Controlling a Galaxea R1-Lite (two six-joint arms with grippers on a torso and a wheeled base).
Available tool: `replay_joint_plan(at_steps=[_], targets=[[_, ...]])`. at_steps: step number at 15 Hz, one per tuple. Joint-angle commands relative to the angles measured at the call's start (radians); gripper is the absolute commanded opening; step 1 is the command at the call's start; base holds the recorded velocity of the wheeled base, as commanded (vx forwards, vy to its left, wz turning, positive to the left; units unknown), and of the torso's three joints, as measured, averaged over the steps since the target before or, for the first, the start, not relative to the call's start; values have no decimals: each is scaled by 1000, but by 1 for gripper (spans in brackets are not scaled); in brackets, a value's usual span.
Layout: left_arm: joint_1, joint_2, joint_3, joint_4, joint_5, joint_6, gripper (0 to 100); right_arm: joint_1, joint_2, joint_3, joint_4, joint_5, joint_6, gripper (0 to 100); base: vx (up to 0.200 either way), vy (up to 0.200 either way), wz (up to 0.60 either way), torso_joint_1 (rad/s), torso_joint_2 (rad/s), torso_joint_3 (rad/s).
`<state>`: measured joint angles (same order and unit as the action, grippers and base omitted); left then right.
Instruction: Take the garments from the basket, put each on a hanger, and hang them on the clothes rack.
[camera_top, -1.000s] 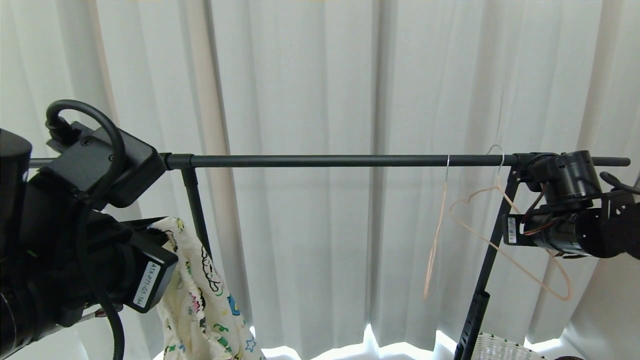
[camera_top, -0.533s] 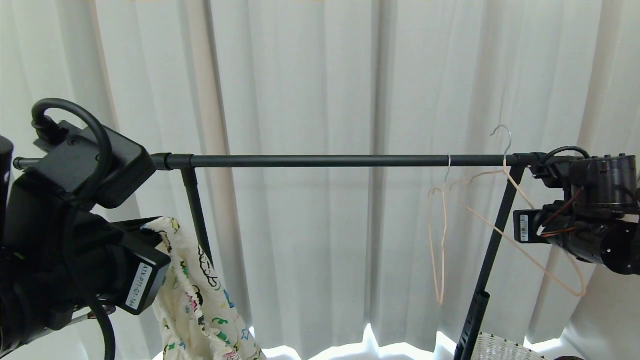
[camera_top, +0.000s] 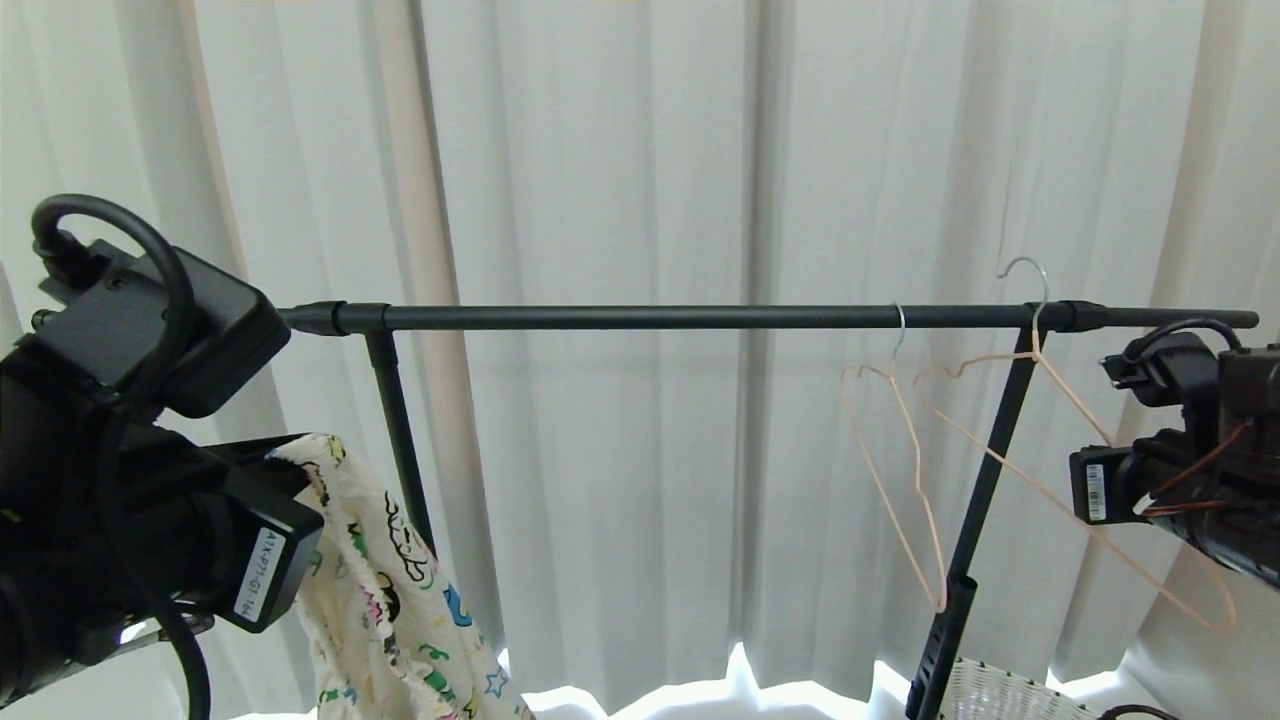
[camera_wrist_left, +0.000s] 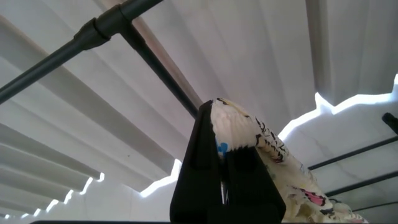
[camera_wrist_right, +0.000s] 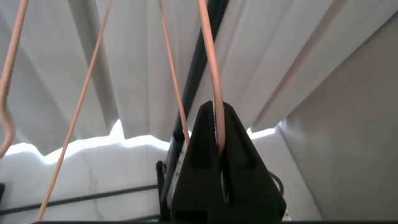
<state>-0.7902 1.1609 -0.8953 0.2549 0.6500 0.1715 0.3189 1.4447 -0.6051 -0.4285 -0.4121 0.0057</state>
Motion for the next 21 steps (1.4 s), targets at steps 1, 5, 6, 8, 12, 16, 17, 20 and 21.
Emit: replay_joint_plan(at_steps=[1,5,6,8,12,16,17,20,21], targets=[[0,-12,9,0,0,0,0,9,-78,42,-1,1,-9,0,-200,0,0,12,7,2],[0,-10,12,0,0,-1,0,19,-162,96,1,1,-10,0,-200,0,0,-8,1,4],[0,-9,13,0,0,-1,0,19,-176,97,2,1,-10,0,-200,0,0,2,7,2],[0,-4,15,0,-1,-1,0,20,-210,94,1,7,-27,0,-200,0,0,0,-2,5],[0,-3,27,-2,-1,-1,0,114,-287,76,-1,26,-50,0,-50,0,0,1,1,1],[0,36,59,-14,-7,-53,0,390,-342,87,2,39,-41,0,0,0,0,0,0,0],[0,77,44,-20,-7,-115,0,470,-339,96,4,39,-18,0,0,0,0,0,0,0],[3,186,-42,-20,-4,-242,0,693,-283,102,11,39,158,0,0,0,0,0,0,0],[20,212,-60,-20,-4,-256,0,761,-267,103,11,39,218,0,0,0,0,0,0,0]])
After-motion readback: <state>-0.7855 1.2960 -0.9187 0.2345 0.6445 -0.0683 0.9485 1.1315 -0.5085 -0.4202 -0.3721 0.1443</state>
